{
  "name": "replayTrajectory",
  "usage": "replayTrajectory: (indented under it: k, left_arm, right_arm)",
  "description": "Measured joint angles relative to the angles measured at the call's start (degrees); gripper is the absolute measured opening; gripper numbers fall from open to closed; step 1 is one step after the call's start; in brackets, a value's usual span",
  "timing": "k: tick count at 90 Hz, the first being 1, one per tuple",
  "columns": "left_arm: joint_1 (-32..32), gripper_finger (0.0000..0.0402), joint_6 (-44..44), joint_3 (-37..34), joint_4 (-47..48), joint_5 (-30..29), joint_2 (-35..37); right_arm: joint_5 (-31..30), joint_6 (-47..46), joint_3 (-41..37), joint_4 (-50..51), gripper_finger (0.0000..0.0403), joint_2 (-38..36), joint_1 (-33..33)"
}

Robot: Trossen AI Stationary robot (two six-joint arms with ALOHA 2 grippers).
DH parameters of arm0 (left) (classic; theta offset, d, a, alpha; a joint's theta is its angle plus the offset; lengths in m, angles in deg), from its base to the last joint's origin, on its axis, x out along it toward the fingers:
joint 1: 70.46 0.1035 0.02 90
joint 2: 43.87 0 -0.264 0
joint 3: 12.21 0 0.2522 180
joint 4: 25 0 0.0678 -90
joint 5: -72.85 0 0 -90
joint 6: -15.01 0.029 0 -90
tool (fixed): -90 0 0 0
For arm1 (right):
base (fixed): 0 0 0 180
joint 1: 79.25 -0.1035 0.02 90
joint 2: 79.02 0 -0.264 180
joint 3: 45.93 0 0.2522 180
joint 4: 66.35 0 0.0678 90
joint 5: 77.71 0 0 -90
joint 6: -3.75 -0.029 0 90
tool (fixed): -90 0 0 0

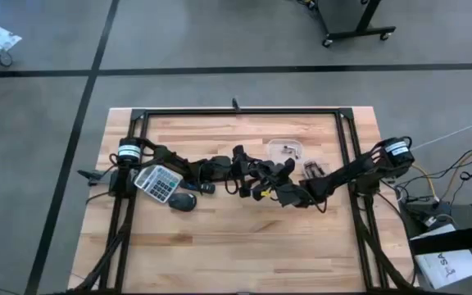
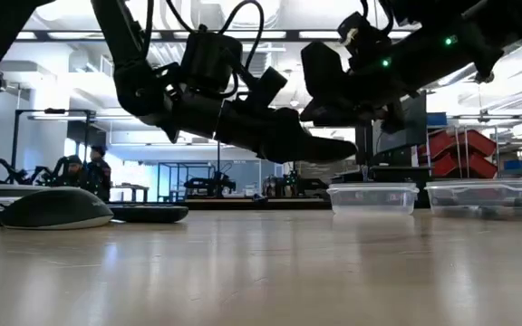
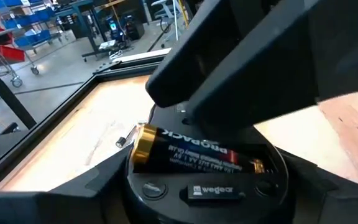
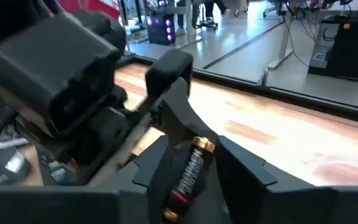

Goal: Insert battery
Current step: Insert the brown battery into the black mouse battery compartment

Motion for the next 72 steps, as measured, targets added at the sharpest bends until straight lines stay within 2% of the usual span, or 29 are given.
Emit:
replayTrajectory:
  k: [15, 31, 39, 56, 72]
  left_arm:
    - [0.02, 0.0271, 0.25, 0.00, 0.04, 0.86, 0.00]
    - [-0.30, 0.0264, 1.74, 0.00, 0.32, 8.84, 0.00]
    - [-0.76, 0.0265, 2.53, 0.00, 0.77, 11.21, 0.00]
    - [-1.91, 0.0270, 4.79, 0.00, 1.07, 12.26, 0.00]
    - [-2.31, 0.0264, 4.74, 0.00, 1.40, 14.20, 0.00]
  right_arm:
    - [1.29, 3.54, 0.00, 2.67, 0.0139, -1.83, 0.00]
    - [12.82, 18.35, 0.00, 5.17, 0.0142, -5.92, 0.17]
    - [17.42, 22.88, 0.00, 8.89, 0.0133, -9.13, 0.17]
    - [21.26, 22.44, 0.00, 23.14, 0.0109, -16.95, 0.25]
    - [25.15, 21.86, 0.02, 24.90, 0.0088, -19.98, 0.33]
